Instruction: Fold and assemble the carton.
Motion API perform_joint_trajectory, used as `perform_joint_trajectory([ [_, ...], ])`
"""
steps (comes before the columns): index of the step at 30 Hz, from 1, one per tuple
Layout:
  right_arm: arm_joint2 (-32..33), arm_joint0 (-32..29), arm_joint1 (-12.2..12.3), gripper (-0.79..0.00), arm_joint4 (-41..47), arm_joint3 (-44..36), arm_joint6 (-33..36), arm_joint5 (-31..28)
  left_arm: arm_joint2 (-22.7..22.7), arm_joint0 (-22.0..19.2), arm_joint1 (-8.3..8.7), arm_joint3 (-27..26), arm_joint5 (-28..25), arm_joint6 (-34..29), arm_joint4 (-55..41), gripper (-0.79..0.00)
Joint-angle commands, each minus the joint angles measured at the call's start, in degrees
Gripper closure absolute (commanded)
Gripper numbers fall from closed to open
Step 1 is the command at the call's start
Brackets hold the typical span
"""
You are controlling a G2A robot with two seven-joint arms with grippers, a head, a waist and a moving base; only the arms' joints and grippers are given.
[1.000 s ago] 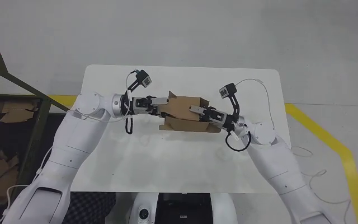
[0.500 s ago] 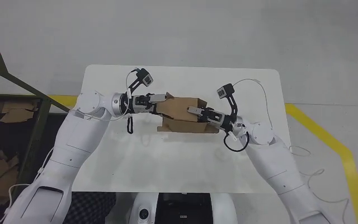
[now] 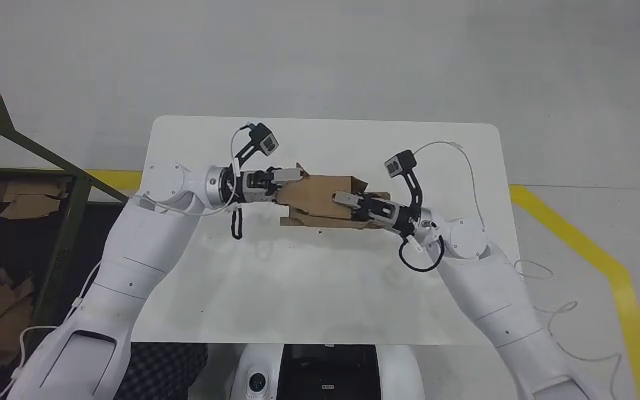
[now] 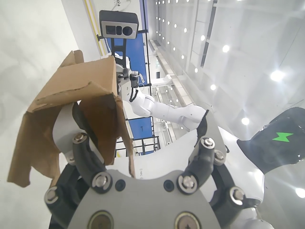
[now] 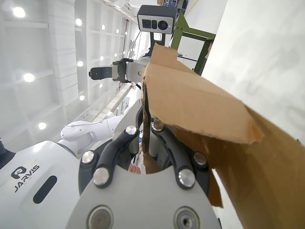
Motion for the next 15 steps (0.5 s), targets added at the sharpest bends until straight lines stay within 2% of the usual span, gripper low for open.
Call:
perform_joint_trajectory([
  [1,-0.11,0.05,-0.02,0.0,-0.25,0.02,0.3,0.14,0.0,-0.17,-0.04,0.24,-0.19,0.29,0.24,-0.785],
  [15,-0.45,0.29,-0.15,0.0,-1.01,0.35,1.31,0.49,-0.23,-0.97,-0.17,0.51,0.33,-0.5,0.57,-0.785],
])
